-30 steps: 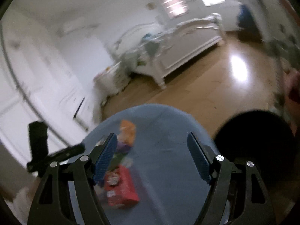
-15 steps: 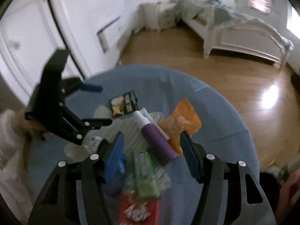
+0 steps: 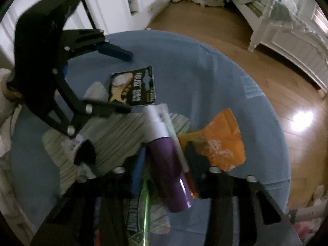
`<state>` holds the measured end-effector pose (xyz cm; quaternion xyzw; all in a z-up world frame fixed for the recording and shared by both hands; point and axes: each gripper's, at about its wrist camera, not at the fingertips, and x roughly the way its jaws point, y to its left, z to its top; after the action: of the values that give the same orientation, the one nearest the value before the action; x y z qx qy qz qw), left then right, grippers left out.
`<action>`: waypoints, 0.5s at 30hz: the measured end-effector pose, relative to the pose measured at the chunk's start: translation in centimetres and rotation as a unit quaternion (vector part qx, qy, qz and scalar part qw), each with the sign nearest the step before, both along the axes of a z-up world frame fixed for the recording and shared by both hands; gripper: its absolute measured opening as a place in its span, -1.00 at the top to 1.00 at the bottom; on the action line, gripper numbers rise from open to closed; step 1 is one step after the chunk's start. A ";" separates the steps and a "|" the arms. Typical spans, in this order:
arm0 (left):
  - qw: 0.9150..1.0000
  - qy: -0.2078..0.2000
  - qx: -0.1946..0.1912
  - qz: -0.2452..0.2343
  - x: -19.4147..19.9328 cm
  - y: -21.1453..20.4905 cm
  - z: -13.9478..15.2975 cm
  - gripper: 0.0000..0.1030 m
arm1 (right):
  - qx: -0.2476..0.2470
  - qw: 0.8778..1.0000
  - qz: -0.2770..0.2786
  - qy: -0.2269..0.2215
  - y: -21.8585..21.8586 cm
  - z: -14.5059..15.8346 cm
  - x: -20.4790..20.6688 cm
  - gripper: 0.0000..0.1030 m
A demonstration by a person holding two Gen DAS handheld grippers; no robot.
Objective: Collect trash
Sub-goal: 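Grasp the orange snack bag with the left tool while the right tool grasps the purple spray bottle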
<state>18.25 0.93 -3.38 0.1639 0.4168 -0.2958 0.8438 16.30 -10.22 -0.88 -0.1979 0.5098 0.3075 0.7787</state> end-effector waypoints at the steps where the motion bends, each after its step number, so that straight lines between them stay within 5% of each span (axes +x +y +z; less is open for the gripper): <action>1: 1.000 -0.003 -0.002 0.006 0.1 0.2 0.1 -0.20 | 0.001 1.000 -0.003 -0.002 0.1 0.0 0.0 0.33; 9: 0.999 0.006 -0.030 0.017 -0.4 1.2 0.6 -0.14 | 0.106 0.992 -0.064 -0.040 -3.4 3.3 -2.8 0.37; 15: 0.997 -0.014 -0.067 0.032 -2.5 1.5 2.8 -0.14 | 0.241 0.956 -0.141 -0.084 -9.2 7.1 -6.0 0.37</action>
<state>15.80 2.46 -0.56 0.0976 0.3891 -0.2934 0.8677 10.26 -19.42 6.22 0.0445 0.3758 0.2903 0.8789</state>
